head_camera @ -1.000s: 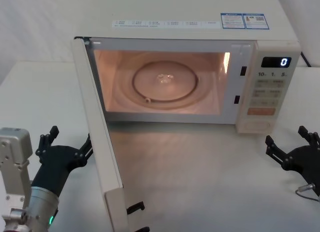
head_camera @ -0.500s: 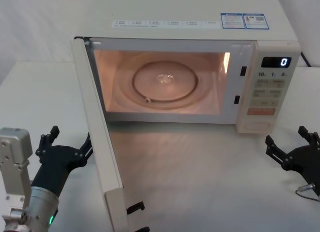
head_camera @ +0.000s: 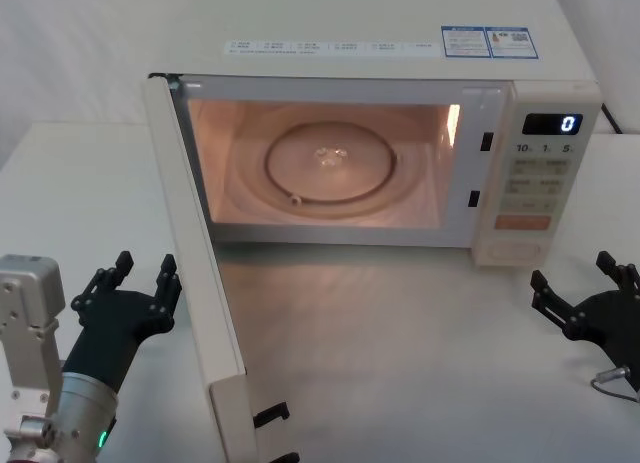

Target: Press the button to open the microwave door with one hand; close the microwave door with the other hand.

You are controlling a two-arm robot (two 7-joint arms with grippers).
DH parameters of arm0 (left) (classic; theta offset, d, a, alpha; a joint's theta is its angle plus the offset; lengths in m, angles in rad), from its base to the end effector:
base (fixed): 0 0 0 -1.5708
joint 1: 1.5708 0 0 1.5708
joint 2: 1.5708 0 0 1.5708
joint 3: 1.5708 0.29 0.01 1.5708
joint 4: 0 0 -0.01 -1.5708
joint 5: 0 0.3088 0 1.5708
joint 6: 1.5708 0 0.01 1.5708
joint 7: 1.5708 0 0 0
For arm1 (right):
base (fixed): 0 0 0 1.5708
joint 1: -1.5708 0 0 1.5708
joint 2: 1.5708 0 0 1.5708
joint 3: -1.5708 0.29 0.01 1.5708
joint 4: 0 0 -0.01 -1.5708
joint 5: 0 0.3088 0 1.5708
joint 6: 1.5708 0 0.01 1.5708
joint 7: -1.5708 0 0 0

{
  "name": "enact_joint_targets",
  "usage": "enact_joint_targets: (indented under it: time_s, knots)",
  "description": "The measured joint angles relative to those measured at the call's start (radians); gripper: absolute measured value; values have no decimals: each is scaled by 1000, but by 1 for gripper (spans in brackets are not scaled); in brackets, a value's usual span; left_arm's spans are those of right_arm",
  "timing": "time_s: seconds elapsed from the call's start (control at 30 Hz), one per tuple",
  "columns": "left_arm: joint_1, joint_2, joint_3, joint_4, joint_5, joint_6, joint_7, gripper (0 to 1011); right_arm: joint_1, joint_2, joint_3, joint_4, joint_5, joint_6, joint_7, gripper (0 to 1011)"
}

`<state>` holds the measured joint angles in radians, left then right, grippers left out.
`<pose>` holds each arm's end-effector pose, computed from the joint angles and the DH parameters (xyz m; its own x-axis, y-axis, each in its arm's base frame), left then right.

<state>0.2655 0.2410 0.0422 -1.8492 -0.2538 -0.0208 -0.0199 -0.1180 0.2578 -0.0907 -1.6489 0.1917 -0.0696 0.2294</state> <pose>0.2529 0.0375 -0.2853 0.1246 0.9917 -0.0326 -0.9921 0.1240 -0.0175 0.2928 -0.0413 -0.3095 0.3338 -0.9412 0.0522 0.9426 0.3338 -0.0074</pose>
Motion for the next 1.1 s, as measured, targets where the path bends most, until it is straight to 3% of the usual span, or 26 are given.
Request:
enact_joint_targets:
  time_s: [0.03, 0.13, 0.33, 0.6, 1.1]
  knots:
    - [0, 0, 0, 0, 0, 0, 0, 504, 0, 0, 0, 0, 0, 0, 0, 1001]
    - [0, 0, 0, 0, 0, 0, 0, 442, 0, 0, 0, 0, 0, 0, 0, 1001]
    - [0, 0, 0, 0, 0, 0, 0, 217, 0, 0, 0, 0, 0, 0, 0, 1001]
    - [0, 0, 0, 0, 0, 0, 0, 1, 0, 0, 0, 0, 0, 0, 0, 1001]
    - [0, 0, 0, 0, 0, 0, 0, 0, 0, 0, 0, 0, 0, 0, 0, 1001]
